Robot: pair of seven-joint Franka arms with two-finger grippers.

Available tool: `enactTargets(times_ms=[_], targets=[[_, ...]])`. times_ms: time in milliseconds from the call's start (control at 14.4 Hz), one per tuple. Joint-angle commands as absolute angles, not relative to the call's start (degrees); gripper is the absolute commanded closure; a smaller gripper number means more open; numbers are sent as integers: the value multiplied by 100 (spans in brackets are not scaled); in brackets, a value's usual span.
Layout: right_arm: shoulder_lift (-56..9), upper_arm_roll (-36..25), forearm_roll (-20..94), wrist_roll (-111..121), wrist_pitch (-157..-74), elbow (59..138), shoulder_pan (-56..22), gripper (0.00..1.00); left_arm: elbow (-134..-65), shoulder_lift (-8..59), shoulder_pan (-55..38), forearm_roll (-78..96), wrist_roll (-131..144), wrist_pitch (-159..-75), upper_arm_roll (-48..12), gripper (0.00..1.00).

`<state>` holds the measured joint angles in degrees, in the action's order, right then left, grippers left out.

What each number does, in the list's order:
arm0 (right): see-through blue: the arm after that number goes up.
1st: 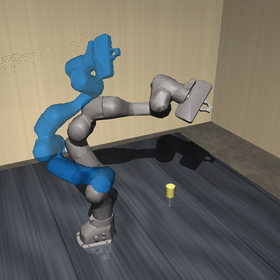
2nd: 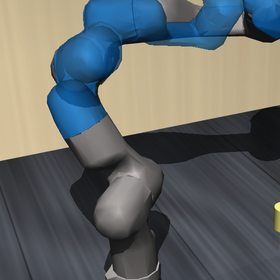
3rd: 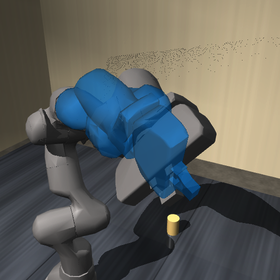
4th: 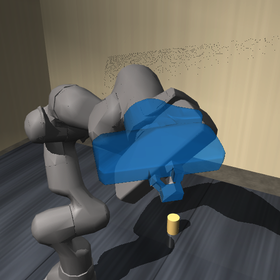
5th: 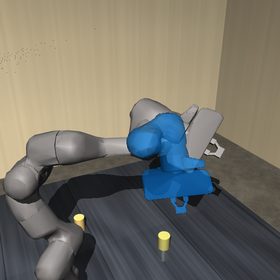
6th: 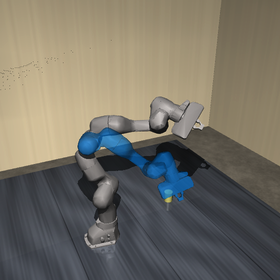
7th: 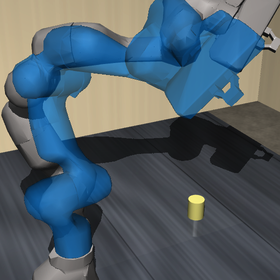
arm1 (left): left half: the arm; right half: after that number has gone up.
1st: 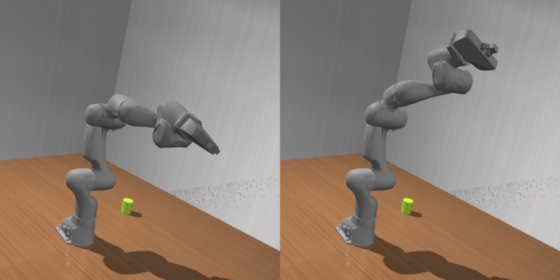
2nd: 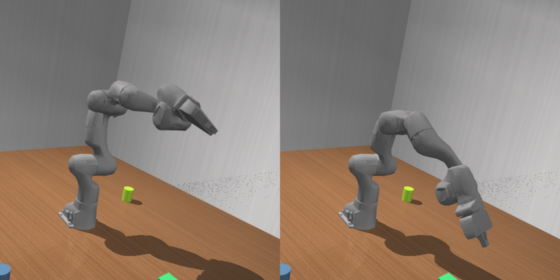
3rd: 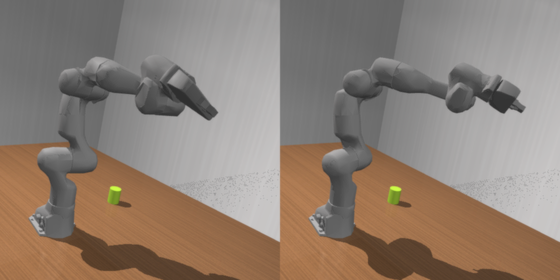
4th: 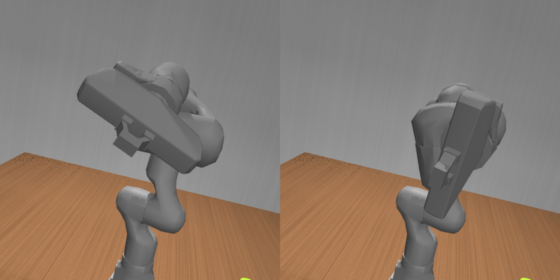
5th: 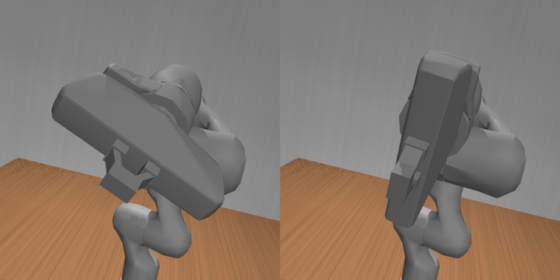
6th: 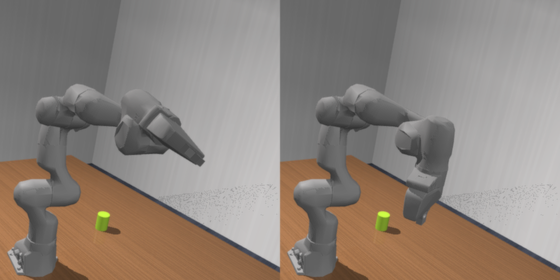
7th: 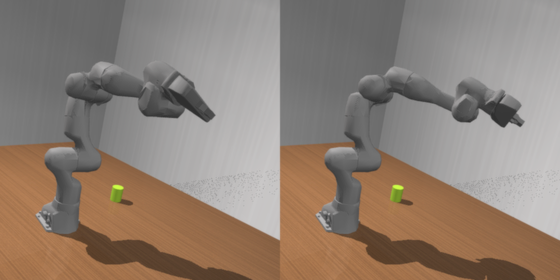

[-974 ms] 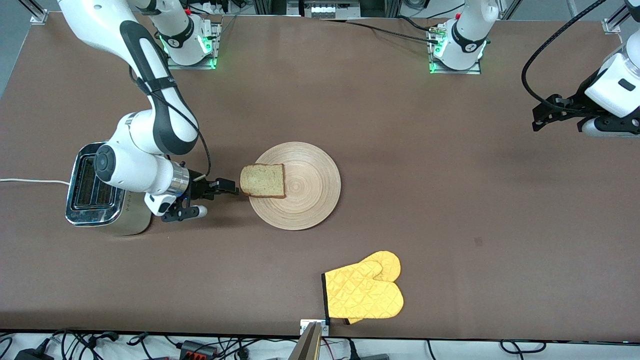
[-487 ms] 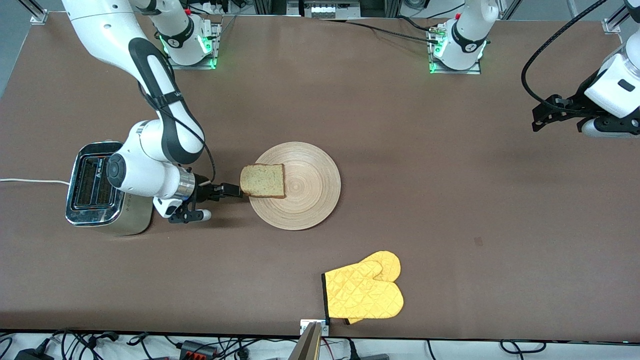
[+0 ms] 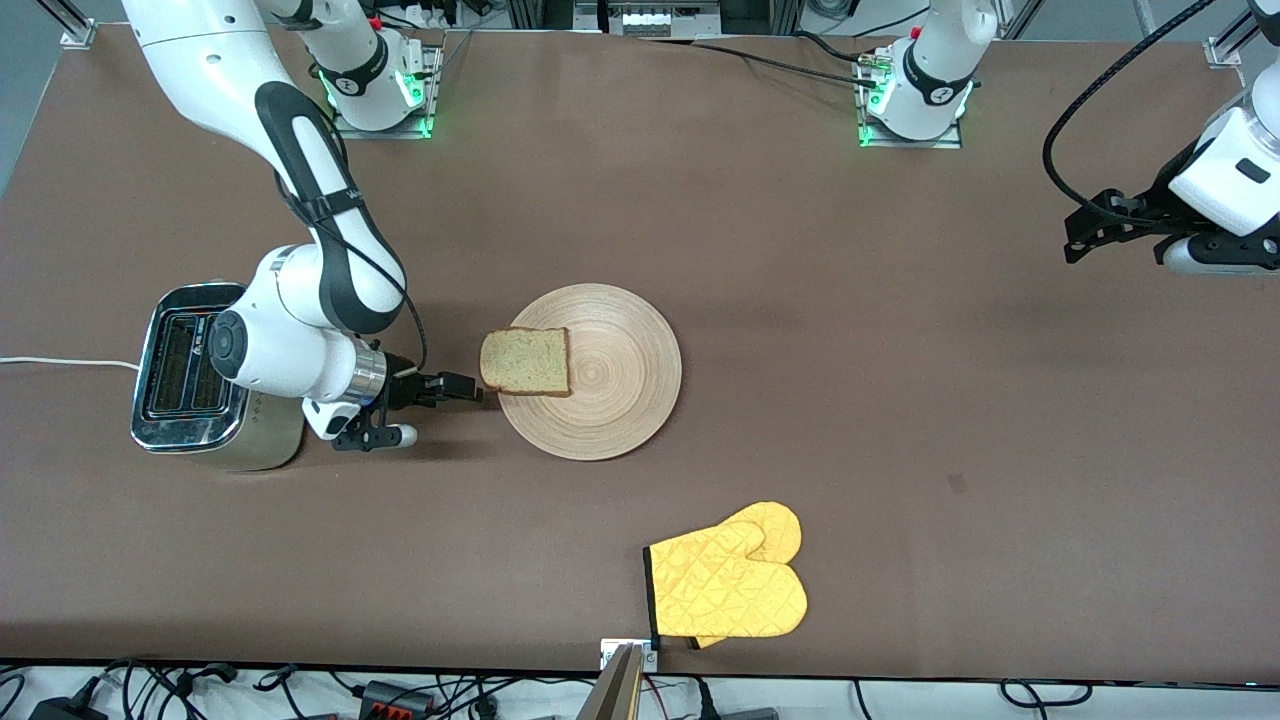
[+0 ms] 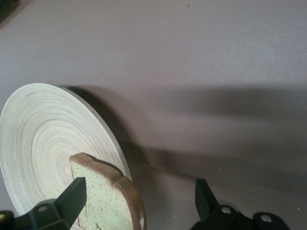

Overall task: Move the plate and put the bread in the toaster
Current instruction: 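Grasp the bread slice on the plate with the right gripper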

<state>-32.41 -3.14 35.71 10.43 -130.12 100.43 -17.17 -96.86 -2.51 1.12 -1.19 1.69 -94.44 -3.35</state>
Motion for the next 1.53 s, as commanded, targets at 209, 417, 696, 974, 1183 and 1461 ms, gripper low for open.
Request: enactTargets(times_ms=[209, 417, 696, 974, 1183, 1461], targets=[[-3225, -290, 3718, 1134, -13008, 10063, -1696, 0, -9519, -167, 141, -62, 185, -9387, -352, 0], [-3200, -272, 3727, 529, -12763, 10055, -1819, 0, -9519, -167, 141, -62, 167, -9387, -334, 0], [-3234, -290, 3796, 458, -12253, 10072, -1548, 0, -9519, -158, 141, -62, 167, -9387, -334, 0], [-3252, -290, 3929, 1133, -11997, 10046, -1318, 0, -9519, -158, 141, -62, 176, -9387, -334, 0], [-3392, -264, 4234, 1204, -12085, 10081, -1441, 0, -9519, -167, 141, -62, 167, -9387, -334, 0], [-3419, -264, 4887, 1213, -12550, 10309, -1784, 0, -9519, -158, 141, -62, 176, -9387, -334, 0]])
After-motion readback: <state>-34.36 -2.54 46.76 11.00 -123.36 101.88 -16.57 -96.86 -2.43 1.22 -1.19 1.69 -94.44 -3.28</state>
